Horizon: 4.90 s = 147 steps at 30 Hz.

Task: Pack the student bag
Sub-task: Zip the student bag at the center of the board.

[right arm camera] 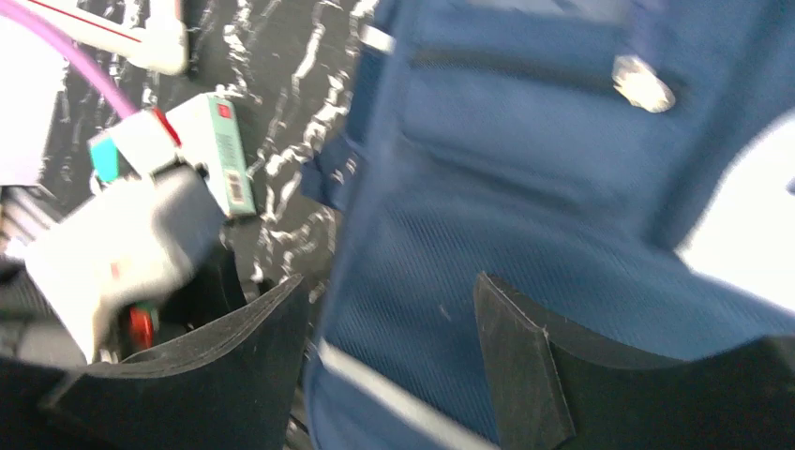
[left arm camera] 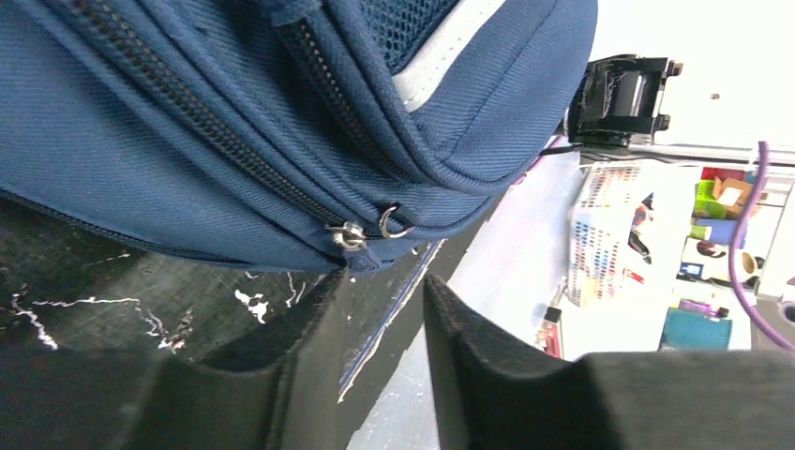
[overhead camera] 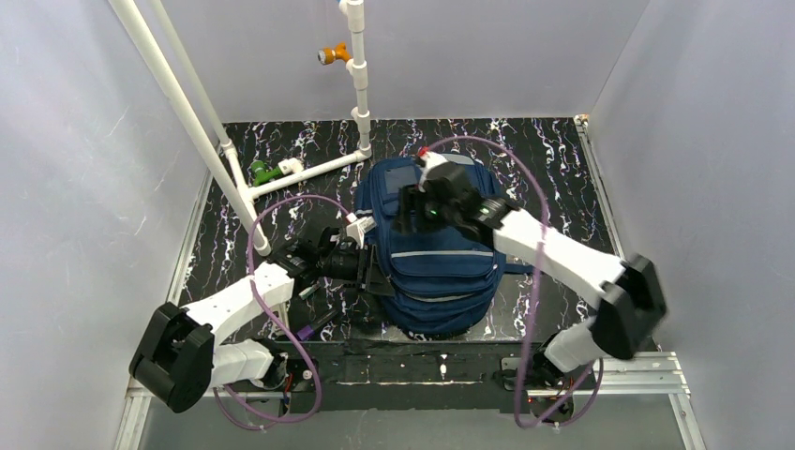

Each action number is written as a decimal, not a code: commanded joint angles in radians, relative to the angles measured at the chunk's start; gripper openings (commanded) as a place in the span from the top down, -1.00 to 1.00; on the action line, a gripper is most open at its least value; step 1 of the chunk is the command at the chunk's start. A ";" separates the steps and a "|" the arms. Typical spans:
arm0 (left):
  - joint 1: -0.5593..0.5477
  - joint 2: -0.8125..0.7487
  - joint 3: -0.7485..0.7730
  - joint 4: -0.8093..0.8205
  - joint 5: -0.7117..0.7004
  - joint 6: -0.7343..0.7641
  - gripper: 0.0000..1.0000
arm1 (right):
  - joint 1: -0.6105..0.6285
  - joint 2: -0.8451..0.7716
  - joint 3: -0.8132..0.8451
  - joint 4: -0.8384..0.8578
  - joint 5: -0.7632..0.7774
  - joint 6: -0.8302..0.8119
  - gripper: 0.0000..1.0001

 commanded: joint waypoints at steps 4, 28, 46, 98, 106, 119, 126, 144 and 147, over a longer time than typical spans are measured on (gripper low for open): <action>-0.008 -0.031 -0.052 0.101 0.084 -0.090 -0.12 | 0.079 -0.334 -0.207 -0.291 0.286 -0.038 -0.53; 0.003 -0.404 0.154 -0.437 -0.563 -0.070 -0.59 | 0.630 -0.133 -0.254 -0.089 0.755 0.455 0.11; 0.003 -0.355 0.127 -0.465 -0.549 -0.205 -0.48 | 0.630 0.043 -0.139 -0.178 1.037 0.427 0.27; -0.159 0.529 0.674 -0.294 -0.242 -0.028 1.00 | 0.529 -0.679 -0.541 -0.120 0.523 0.058 0.97; 0.142 0.351 0.559 -0.552 -0.280 0.204 1.00 | 0.529 -0.708 -0.566 -0.219 0.559 0.092 0.97; 0.203 0.270 0.655 -0.708 -0.309 0.345 0.33 | 0.529 -0.650 -0.501 -0.205 0.581 0.056 0.97; 0.184 -0.029 0.485 -0.525 -0.209 0.368 0.08 | 0.529 -0.614 -0.484 -0.117 0.531 0.052 0.97; -0.391 -0.171 0.164 0.006 -0.398 1.026 -0.26 | 0.528 -0.637 -0.468 -0.097 0.516 0.062 0.97; -0.420 -0.088 0.191 0.008 -0.370 1.046 -0.15 | 0.528 -0.636 -0.464 -0.089 0.516 0.065 0.97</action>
